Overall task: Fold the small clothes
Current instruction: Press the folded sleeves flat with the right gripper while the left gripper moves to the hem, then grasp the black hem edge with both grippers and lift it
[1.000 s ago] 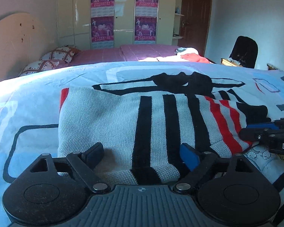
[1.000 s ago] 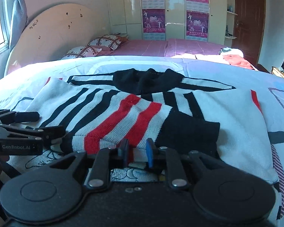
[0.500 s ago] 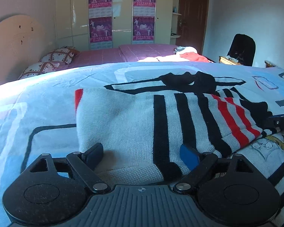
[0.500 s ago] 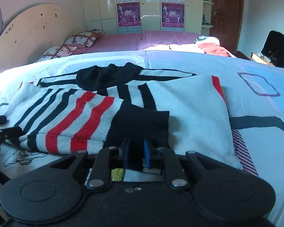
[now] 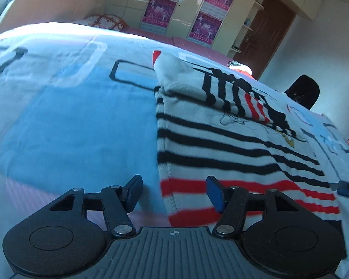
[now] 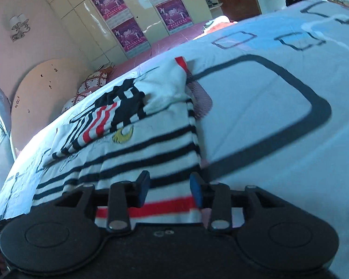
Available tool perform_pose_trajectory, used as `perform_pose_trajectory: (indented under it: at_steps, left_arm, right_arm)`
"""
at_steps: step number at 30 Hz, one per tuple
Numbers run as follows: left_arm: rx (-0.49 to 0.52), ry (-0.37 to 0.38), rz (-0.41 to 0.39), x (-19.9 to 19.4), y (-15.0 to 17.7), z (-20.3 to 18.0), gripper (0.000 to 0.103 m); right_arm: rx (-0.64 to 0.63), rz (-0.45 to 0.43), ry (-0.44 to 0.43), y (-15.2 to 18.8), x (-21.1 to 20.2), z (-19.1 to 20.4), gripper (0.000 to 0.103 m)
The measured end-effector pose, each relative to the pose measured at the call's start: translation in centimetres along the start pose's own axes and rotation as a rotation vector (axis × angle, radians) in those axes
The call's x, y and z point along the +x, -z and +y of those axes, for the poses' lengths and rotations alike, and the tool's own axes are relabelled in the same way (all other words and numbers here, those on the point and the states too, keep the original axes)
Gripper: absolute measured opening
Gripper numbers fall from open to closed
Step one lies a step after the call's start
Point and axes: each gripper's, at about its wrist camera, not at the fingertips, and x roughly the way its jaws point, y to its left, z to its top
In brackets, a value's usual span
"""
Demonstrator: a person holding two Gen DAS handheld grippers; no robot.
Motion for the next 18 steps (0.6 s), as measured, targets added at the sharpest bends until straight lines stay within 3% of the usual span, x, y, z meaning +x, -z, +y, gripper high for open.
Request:
perform_pose_trajectory:
  at_steps: [7,11,13,18]
  left_arm:
    - [-0.147,0.153,0.055,-2.3,5.3,-0.7,0.059]
    - [-0.325,0.264,0.066,-3.1,8.5,-0.4,0.047]
    - [-0.339,0.275,0.048,-3.1,9.8,-0.9,0.047]
    - [-0.434,0.334,0.029,-1.8,9.6,0.3,0.045]
  right_arm:
    - [0.087,0.098,-0.127,5.2,-3.8,-2.6,0.045]
    - [0.139,0.124,-0.184,7.5,-4.5,-3.1,0.045]
    - [0.16,0.13,-0.222,8.0,-4.6,-3.3,0.045]
    - [0.242,0.152,-0.304,7.8,-3.5,-4.3,0.042]
